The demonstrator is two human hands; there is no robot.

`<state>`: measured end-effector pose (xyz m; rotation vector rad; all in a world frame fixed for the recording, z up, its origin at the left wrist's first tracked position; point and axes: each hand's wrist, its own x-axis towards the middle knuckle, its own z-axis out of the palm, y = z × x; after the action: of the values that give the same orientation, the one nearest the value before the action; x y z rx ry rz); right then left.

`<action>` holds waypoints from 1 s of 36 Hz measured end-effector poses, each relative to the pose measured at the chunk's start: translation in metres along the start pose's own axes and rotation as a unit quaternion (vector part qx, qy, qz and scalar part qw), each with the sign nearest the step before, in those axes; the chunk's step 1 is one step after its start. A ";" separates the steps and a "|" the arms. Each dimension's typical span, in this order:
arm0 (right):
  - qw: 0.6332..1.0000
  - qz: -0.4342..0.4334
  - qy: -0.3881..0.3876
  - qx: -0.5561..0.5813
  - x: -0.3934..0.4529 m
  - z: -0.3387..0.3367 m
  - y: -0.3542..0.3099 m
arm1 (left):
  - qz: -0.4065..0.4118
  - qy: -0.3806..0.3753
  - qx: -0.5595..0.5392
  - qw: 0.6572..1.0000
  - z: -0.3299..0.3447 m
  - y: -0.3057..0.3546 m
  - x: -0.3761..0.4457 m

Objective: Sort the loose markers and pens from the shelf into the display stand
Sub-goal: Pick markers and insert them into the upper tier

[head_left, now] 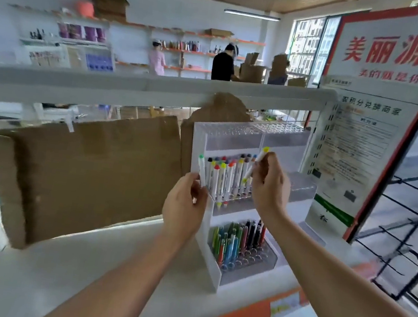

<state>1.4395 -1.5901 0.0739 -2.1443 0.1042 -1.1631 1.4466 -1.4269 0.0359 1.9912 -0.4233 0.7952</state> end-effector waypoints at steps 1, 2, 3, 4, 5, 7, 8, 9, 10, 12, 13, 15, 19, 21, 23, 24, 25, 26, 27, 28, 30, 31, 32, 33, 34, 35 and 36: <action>1.000 -0.006 -0.013 0.004 0.004 0.002 0.003 | -0.002 0.009 0.011 1.000 0.003 0.000 0.002; 1.000 -0.013 -0.027 0.009 0.007 0.003 0.005 | -0.005 0.020 0.020 1.000 0.006 0.001 0.004; 0.999 -0.019 -0.042 0.010 0.011 0.004 0.008 | -0.007 0.032 0.028 0.999 0.009 0.003 0.005; 0.998 -0.024 -0.059 0.011 0.013 0.005 0.010 | -0.009 0.043 0.032 0.999 0.011 0.004 0.006; 0.997 -0.027 -0.076 0.012 0.015 0.005 0.013 | -0.011 0.052 0.036 0.998 0.014 0.005 0.007; 0.992 -0.040 -0.117 0.014 0.019 0.006 0.018 | -0.014 0.066 0.047 0.997 0.019 0.009 0.006; 0.989 -0.049 -0.141 0.010 0.020 0.006 0.019 | -0.017 0.071 0.051 0.996 0.022 0.011 0.005; 0.984 -0.056 -0.167 0.003 0.022 0.006 0.020 | -0.022 0.076 0.056 0.995 0.024 0.013 0.004; 0.979 -0.061 -0.194 -0.011 0.023 0.005 0.022 | -0.026 0.082 0.061 0.994 0.027 0.014 0.002; 0.969 -0.068 -0.234 -0.050 0.025 0.005 0.026 | -0.032 0.098 0.064 0.993 0.030 0.018 -0.002; 0.964 -0.074 -0.246 -0.065 0.026 0.005 0.029 | -0.034 0.106 0.064 0.992 0.031 0.019 -0.005; 0.960 -0.084 -0.255 -0.077 0.025 0.007 0.034 | -0.039 0.118 0.069 0.990 0.033 0.021 -0.010; 0.958 -0.082 -0.263 -0.077 0.027 0.011 0.036 | -0.054 0.122 0.089 0.987 0.034 0.022 -0.018; 0.954 -0.087 -0.273 -0.093 0.030 0.013 0.037 | -0.060 0.126 0.098 0.985 0.034 0.022 -0.017; 0.947 -0.089 -0.291 -0.102 0.030 0.016 0.040 | -0.065 0.126 0.102 0.985 0.035 0.022 -0.015; 0.946 -0.087 -0.298 -0.098 0.028 0.017 0.042 | -0.067 0.126 0.104 0.984 0.035 0.021 -0.014; 0.946 -0.084 -0.301 -0.090 0.027 0.018 0.044 | -0.069 0.127 0.106 0.984 0.035 0.020 -0.014; 0.946 -0.080 -0.301 -0.084 0.026 0.018 0.045 | -0.073 0.127 0.107 0.983 0.035 0.019 -0.014; 0.948 -0.074 -0.301 -0.079 0.026 0.019 0.046 | -0.075 0.127 0.106 0.983 0.036 0.018 -0.014; 0.949 -0.066 -0.299 -0.075 0.026 0.020 0.046 | -0.076 0.127 0.104 0.983 0.036 0.018 -0.014; 0.952 -0.048 -0.296 -0.070 0.027 0.020 0.044 | -0.075 0.126 0.107 0.983 0.036 0.019 -0.015; 0.951 -0.042 -0.298 -0.072 0.028 0.020 0.042 | -0.073 0.125 0.110 0.983 0.037 0.020 -0.015; 0.949 -0.041 -0.304 -0.078 0.029 0.019 0.040 | -0.070 0.124 0.112 0.983 0.037 0.021 -0.015; 0.945 -0.045 -0.311 -0.087 0.029 0.018 0.038 | -0.067 0.123 0.112 0.984 0.037 0.022 -0.014; 0.941 -0.053 -0.319 -0.100 0.030 0.016 0.037 | -0.064 0.123 0.112 0.984 0.037 0.024 -0.014; 0.938 -0.059 -0.323 -0.111 0.031 0.014 0.036 | -0.059 0.125 0.109 0.984 0.037 0.026 -0.013; 0.940 -0.062 -0.317 -0.112 0.031 0.013 0.036 | -0.055 0.127 0.107 0.985 0.038 0.028 -0.011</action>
<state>1.4761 -1.6227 0.0691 -2.6568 -0.1992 -0.4879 1.4357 -1.4739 0.0322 2.0541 -0.0812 1.0439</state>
